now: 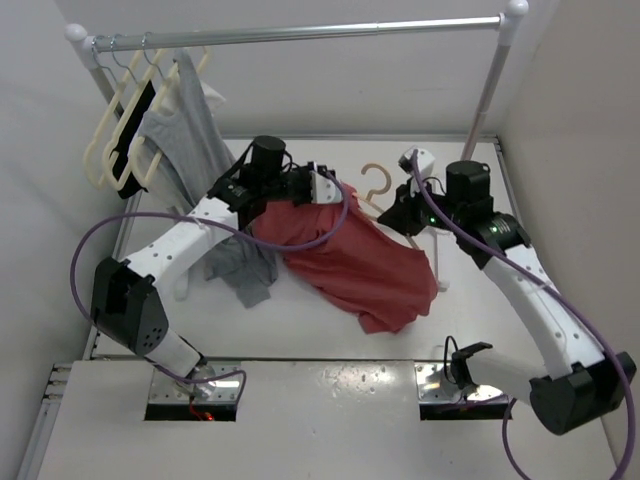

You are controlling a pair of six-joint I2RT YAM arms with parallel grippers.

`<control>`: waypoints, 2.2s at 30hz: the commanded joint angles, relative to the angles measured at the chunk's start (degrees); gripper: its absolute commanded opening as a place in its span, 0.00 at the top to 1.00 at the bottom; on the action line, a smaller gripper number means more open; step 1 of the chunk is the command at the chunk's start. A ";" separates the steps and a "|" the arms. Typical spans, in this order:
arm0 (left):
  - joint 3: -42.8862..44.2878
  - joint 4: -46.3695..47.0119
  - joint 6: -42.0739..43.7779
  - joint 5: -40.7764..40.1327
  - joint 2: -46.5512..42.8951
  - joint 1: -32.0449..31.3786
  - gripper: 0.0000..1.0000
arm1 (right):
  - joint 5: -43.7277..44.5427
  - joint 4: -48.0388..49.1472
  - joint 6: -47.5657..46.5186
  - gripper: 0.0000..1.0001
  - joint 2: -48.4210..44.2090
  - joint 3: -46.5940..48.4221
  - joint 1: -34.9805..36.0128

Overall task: Place the t-shirt on the hanger
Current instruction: Place tshirt on hanger

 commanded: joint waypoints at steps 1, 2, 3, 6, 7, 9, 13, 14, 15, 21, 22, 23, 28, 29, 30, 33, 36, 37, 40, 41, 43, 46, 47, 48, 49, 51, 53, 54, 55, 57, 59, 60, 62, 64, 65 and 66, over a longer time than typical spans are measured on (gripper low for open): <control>4.15 2.27 -7.25 -3.13 -0.09 4.99 0.67 | 11.31 -1.39 2.99 1.00 -5.10 -1.07 -1.85; 4.15 1.75 -7.86 -4.00 0.69 5.51 0.64 | 11.31 -2.27 2.99 1.00 -5.63 -0.28 -1.85; 4.15 1.74 -8.74 -5.49 1.65 5.52 0.57 | 11.92 -3.06 2.99 1.00 -6.16 0.33 -1.85; 7.04 1.74 -12.69 -7.78 3.77 5.52 0.43 | 13.15 -6.57 2.38 1.00 -6.17 3.32 -1.85; 8.10 0.96 -12.70 -8.40 5.25 5.52 0.39 | 13.16 -7.10 2.38 1.00 -6.78 3.85 -1.85; 11.09 -1.50 -13.23 -8.41 6.49 5.52 0.38 | 13.16 -7.64 1.85 1.00 -7.30 4.56 -1.85; 13.38 -6.07 -12.09 -3.94 9.22 5.52 0.29 | 13.77 -9.48 1.85 1.00 -7.92 6.92 -1.85; 14.08 -7.91 -11.56 -2.53 9.83 5.52 0.26 | 13.77 -9.48 1.85 1.00 -7.92 7.89 -1.85; 14.87 -8.88 -11.04 -1.21 11.14 5.52 0.24 | 13.77 -10.09 1.85 1.00 -7.92 7.90 -1.85; 20.57 -20.90 -4.28 5.21 17.21 5.52 0.22 | 13.77 -13.78 0.72 1.00 -8.98 12.29 -1.85; 20.59 -21.63 -2.70 5.22 17.83 5.52 0.26 | 13.77 -14.31 0.71 1.00 -8.98 12.29 -1.85; 20.59 -21.64 -2.68 5.91 18.44 5.52 0.38 | 14.56 -14.32 0.71 1.00 -9.50 12.29 -1.85; 23.93 -21.64 -6.19 6.79 19.59 7.26 1.00 | 18.95 -19.22 0.19 1.00 -9.51 13.44 -1.85; 24.71 -21.64 -6.20 6.80 20.12 7.80 1.00 | 20.26 -19.93 0.18 1.00 -10.03 13.44 -1.85; 24.72 -21.64 -6.81 6.80 20.12 7.80 1.00 | 20.89 -20.64 -0.34 1.00 -10.03 13.44 -1.85; 26.65 -21.64 -9.18 4.18 21.44 9.12 1.00 | 22.30 -22.58 -0.95 1.00 -10.03 15.54 -1.85; 28.06 -19.62 -12.42 2.32 23.11 10.26 1.00 | 24.58 -23.98 -0.96 1.00 -10.65 17.90 -1.85; 28.75 -18.57 -13.39 2.32 23.98 10.26 1.00 | 24.58 -23.98 -1.57 1.00 -10.65 18.53 -1.85; 30.95 -17.16 -17.43 1.71 25.30 10.97 1.00 | 25.20 -26.97 -2.71 1.00 -9.95 20.29 -1.85; 31.48 -15.76 -18.67 1.70 25.31 11.49 1.00 | 25.20 -27.50 -2.72 1.00 -9.34 20.99 -1.85; 32.28 -13.91 -23.14 0.92 25.31 11.49 1.00 | 25.20 -28.20 -2.72 1.00 -9.33 20.99 -1.85; 33.50 -10.66 -27.46 -0.67 25.31 12.72 1.00 | 26.52 -28.73 -3.33 1.00 -9.85 20.99 -1.85; 33.51 -10.04 -28.34 -1.63 25.31 12.72 1.00 | 27.21 -28.73 -3.33 1.00 -10.47 20.47 -1.85; 33.51 -10.03 -28.35 -1.64 25.31 13.25 1.00 | 27.22 -28.73 -3.33 1.00 -10.47 20.47 -1.85; 33.51 -10.03 -27.65 -1.64 25.31 13.25 1.00 | 27.83 -28.73 -3.33 1.00 -10.47 20.47 -1.85; 30.98 -10.03 -26.16 -1.64 24.70 13.25 1.00 | 27.14 -28.73 -3.33 1.00 -11.00 20.47 -1.85; 29.65 -10.03 -24.74 -0.41 23.91 12.56 0.99 | 26.43 -27.59 -3.33 1.00 -11.00 20.47 -1.85; 29.12 -10.73 -24.05 1.59 23.90 12.55 0.83 | 25.82 -27.59 -3.33 1.00 -10.48 20.47 -1.85; 28.59 -10.74 -24.04 3.09 23.12 12.03 0.70 | 25.20 -26.89 -3.33 1.00 -10.47 21.08 -1.85; 28.59 -12.14 -24.04 3.63 22.49 11.23 0.41 | 24.15 -26.09 -2.81 1.00 -9.77 22.22 -1.85; 28.59 -12.67 -22.64 4.43 21.97 10.00 0.33 | 23.44 -25.48 -2.81 1.00 -8.28 24.23 -1.85; 29.11 -13.28 -22.63 4.43 21.44 10.00 0.28 | 23.44 -25.48 -2.81 1.00 -8.28 25.03 -1.85; 29.64 -13.81 -22.63 4.43 21.44 10.00 0.27 | 23.44 -24.95 -2.81 1.00 -6.96 27.57 -1.85; 30.26 -13.81 -23.25 4.43 20.13 10.00 0.26 | 23.44 -24.95 -2.81 1.00 -5.56 29.07 -1.85; 30.78 -14.42 -23.25 4.43 20.12 10.00 0.26 | 24.05 -24.95 -2.81 1.00 -5.55 30.30 -1.85; 30.78 -14.43 -23.25 3.90 18.73 9.48 0.26 | 24.58 -24.95 -2.28 1.00 -4.16 31.01 -1.85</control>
